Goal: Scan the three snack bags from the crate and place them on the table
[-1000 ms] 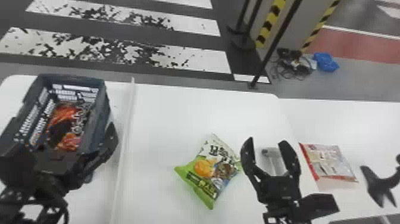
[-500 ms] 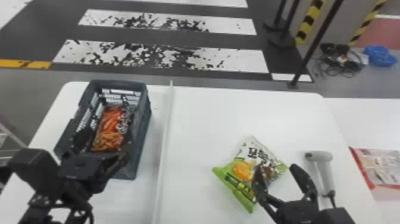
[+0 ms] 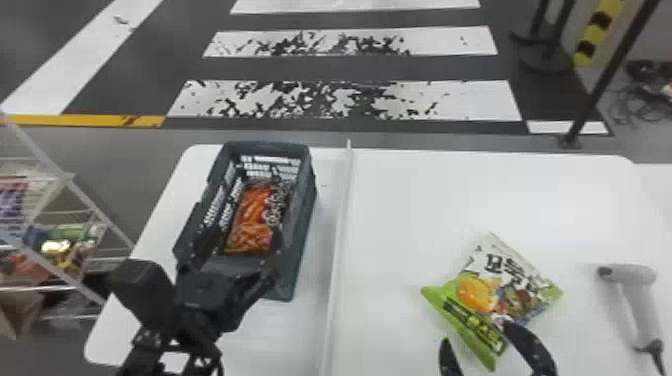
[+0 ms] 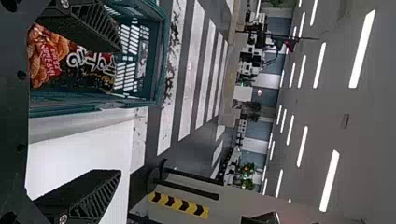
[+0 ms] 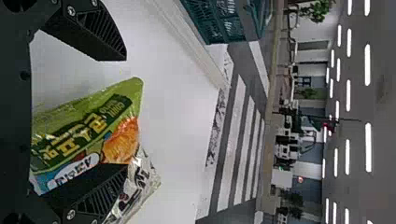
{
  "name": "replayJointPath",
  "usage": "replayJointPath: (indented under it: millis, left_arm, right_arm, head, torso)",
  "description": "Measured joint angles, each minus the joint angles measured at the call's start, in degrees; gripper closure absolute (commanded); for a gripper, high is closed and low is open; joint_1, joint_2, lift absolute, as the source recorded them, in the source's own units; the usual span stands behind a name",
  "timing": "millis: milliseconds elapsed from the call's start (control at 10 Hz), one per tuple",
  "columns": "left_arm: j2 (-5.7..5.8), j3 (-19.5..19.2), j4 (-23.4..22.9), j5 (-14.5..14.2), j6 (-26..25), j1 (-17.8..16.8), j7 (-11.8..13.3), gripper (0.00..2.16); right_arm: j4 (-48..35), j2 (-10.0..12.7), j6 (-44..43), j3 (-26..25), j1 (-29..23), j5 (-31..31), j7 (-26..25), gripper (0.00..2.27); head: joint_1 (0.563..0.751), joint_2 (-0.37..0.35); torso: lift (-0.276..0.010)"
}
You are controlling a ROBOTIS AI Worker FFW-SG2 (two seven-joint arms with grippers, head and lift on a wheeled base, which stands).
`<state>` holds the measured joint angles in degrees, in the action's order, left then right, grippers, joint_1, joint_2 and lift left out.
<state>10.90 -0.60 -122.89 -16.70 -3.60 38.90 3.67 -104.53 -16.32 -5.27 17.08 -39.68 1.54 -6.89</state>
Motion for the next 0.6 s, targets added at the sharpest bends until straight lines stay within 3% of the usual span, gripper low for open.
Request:
replayJointPath:
  millis: [300, 600]
  left_arm:
    - [-0.11, -1.4, 1.0, -3.1, 2.2, 0.3, 1.5, 0.07]
    - [-0.41, -1.5, 1.4, -3.9, 2.2, 0.4, 2.6, 0.07]
  right_arm:
    - [1.0, 0.1, 7.5, 1.3, 1.4, 6.0, -3.3, 0.12]
    - [1.3, 0.1, 11.0, 3.6, 2.9, 12.8, -9.5, 0.12]
  head:
    - [0.695, 0.153]
    - [0.695, 0.132]
  torso:
    - [-0.037]
    - [-0.037]
